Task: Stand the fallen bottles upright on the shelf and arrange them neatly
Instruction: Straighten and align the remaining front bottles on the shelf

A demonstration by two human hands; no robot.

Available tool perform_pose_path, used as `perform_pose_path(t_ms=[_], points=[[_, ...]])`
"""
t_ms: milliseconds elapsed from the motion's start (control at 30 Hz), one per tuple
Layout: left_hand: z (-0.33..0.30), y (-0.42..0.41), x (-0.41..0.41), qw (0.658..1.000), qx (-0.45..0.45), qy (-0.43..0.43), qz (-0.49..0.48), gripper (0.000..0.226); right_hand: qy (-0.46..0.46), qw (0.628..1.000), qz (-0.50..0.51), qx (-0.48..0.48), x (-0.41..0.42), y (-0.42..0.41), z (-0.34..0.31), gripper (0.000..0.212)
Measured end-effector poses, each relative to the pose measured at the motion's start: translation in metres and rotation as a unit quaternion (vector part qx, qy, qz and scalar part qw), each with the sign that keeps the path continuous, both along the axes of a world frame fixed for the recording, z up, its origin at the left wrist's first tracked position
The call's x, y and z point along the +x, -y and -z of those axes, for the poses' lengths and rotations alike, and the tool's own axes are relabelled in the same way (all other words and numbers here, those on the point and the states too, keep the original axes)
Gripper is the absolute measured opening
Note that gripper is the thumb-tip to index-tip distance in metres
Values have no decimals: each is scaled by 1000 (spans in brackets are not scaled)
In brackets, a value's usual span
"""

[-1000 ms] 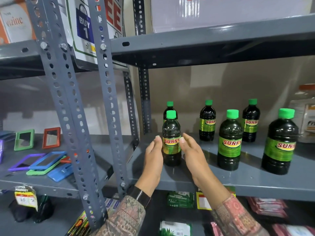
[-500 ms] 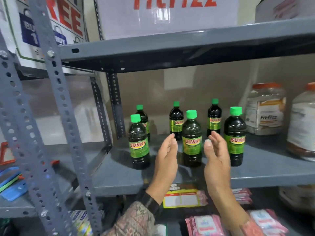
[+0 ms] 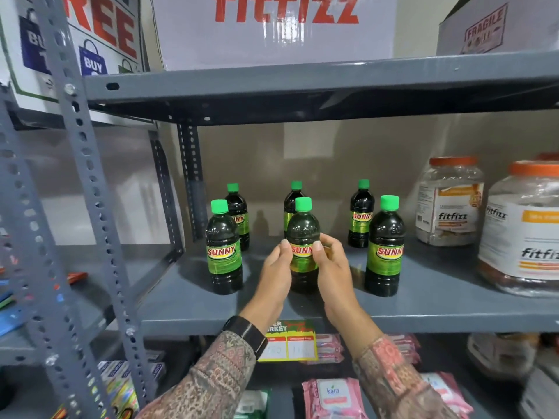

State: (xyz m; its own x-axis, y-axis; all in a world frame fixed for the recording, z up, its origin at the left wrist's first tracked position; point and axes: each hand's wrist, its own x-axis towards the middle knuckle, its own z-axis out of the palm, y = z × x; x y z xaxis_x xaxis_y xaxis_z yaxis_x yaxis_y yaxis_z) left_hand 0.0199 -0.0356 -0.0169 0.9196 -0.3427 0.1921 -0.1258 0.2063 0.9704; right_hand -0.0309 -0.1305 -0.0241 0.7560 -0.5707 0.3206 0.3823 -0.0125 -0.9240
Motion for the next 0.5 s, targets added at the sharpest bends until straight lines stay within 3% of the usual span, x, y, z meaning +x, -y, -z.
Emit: perform_pose_path(t_ms=[500], points=[[0,-3,-4,998,-26,-49,-6,38,-34,998,-47,20,3,0,-4,26]])
